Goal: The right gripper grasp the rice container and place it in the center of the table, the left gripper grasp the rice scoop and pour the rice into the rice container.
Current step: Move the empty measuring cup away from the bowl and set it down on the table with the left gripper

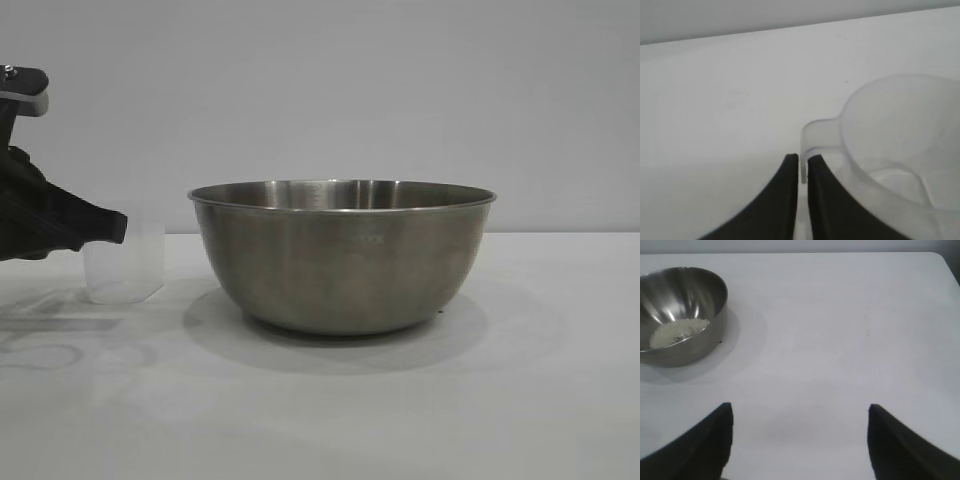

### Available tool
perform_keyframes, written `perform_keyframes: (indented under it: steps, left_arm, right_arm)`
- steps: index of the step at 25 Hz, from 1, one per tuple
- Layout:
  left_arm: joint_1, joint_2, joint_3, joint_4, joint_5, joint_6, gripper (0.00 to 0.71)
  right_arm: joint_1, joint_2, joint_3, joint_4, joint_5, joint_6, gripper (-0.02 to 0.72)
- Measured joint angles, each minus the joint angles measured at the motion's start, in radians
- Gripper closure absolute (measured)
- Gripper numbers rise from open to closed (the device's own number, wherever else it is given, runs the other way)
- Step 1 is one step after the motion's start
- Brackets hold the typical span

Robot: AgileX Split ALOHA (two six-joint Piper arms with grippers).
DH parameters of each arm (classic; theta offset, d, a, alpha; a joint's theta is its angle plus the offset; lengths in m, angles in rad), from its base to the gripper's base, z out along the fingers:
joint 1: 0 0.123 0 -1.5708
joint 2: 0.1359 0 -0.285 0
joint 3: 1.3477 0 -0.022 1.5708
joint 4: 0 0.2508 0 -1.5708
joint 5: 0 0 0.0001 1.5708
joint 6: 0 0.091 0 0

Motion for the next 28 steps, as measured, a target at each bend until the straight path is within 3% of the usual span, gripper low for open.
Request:
perform_keyframes:
  steps: [1, 14, 16, 20, 21, 28]
  left_arm:
    - [0.0, 0.002, 0.0, 0.0, 0.0, 0.0, 0.571]
    - [0.0, 0.006, 0.094, 0.002, 0.002, -0.018, 0.583]
    - [0.0, 0.006, 0.107, 0.006, 0.002, -0.018, 0.526]
    - [0.0, 0.006, 0.126, 0.023, 0.002, -0.019, 0.527]
    - [0.0, 0.006, 0.128, 0.032, 0.002, -0.02, 0.476]
    - [0.0, -0.082, 0.178, 0.094, 0.003, -0.02, 0.476]
  right_arm:
    - [0.0, 0.0, 0.0, 0.0, 0.0, 0.0, 0.225]
    - [0.0, 0.0, 0.0, 0.0, 0.0, 0.0, 0.225]
    - [0.0, 0.0, 0.0, 0.0, 0.0, 0.0, 0.225]
    - [0.0, 0.0, 0.0, 0.0, 0.0, 0.0, 0.225]
    - [0.0, 0.0, 0.0, 0.0, 0.0, 0.0, 0.225]
    - [0.0, 0.0, 0.0, 0.0, 0.0, 0.0, 0.225]
